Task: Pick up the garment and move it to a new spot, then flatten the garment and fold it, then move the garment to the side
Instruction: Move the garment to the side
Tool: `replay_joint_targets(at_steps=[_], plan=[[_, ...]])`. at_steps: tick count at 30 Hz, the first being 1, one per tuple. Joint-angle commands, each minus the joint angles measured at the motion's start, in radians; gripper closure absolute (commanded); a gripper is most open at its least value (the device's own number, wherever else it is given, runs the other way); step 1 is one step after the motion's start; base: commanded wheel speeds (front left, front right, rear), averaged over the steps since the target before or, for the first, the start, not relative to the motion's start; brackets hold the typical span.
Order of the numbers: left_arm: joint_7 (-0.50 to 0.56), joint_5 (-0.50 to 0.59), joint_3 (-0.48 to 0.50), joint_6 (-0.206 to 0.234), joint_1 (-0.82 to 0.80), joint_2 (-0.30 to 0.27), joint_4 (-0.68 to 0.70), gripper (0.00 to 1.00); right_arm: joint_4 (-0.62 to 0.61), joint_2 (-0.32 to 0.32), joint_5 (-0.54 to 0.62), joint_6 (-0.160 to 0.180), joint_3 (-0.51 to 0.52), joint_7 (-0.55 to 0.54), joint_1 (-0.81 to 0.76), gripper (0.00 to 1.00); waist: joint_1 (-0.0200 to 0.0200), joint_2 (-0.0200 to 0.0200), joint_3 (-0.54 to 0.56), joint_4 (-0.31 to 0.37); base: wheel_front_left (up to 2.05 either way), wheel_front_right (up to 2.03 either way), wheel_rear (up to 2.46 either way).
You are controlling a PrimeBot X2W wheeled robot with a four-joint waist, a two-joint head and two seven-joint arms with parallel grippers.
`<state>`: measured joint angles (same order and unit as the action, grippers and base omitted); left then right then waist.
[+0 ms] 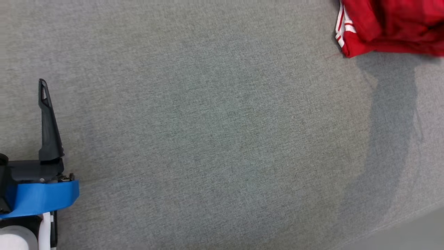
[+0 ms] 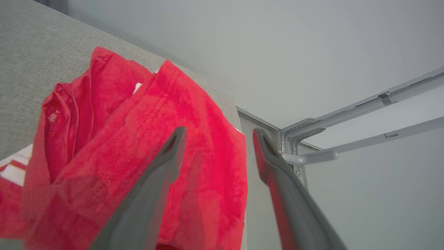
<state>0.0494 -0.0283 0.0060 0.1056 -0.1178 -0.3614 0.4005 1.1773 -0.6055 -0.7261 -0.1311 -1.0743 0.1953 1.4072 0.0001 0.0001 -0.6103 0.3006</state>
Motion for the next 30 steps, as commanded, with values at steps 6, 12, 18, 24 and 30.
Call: replay_joint_targets(at_steps=[6, 12, 18, 24, 30], plan=[[-0.067, -0.033, 0.0, 0.02, 0.024, 0.032, -0.07, 0.0, -0.026, 0.018, -0.01, 0.001, 0.029, 0.064, -0.022, 0.0, -0.0001, -0.0001, 0.086, -0.035, 0.0, 0.0, 0.0], [-0.124, -0.065, 0.005, 0.036, 0.074, 0.065, -0.128, 0.0, -0.221, 0.02, 0.015, 0.001, 0.165, 0.07, -0.111, 0.0, -0.0001, -0.0001, 0.182, -0.078, 0.0, 0.0, 0.0], [-0.167, -0.103, 0.001, 0.034, 0.123, 0.093, -0.197, 0.0, -0.436, 0.068, 0.105, 0.0, 0.355, 0.07, -0.328, 0.0, -0.0001, -0.0001, 0.286, -0.136, 0.0, 0.0, 0.0], [-0.202, -0.13, -0.012, 0.024, 0.156, 0.112, -0.266, 0.0, -0.568, 0.159, 0.204, 0.0, 0.521, 0.07, -0.589, 0.0, -0.0001, -0.0001, 0.373, -0.194, 0.0, 0.0, 0.0], [-0.219, -0.145, -0.027, 0.016, 0.178, 0.124, -0.328, 0.0, -0.636, 0.236, 0.288, 0.0, 0.65, 0.071, -0.79, 0.0, -0.0001, -0.0001, 0.44, -0.239, 0.0, 0.0, 0.0]])
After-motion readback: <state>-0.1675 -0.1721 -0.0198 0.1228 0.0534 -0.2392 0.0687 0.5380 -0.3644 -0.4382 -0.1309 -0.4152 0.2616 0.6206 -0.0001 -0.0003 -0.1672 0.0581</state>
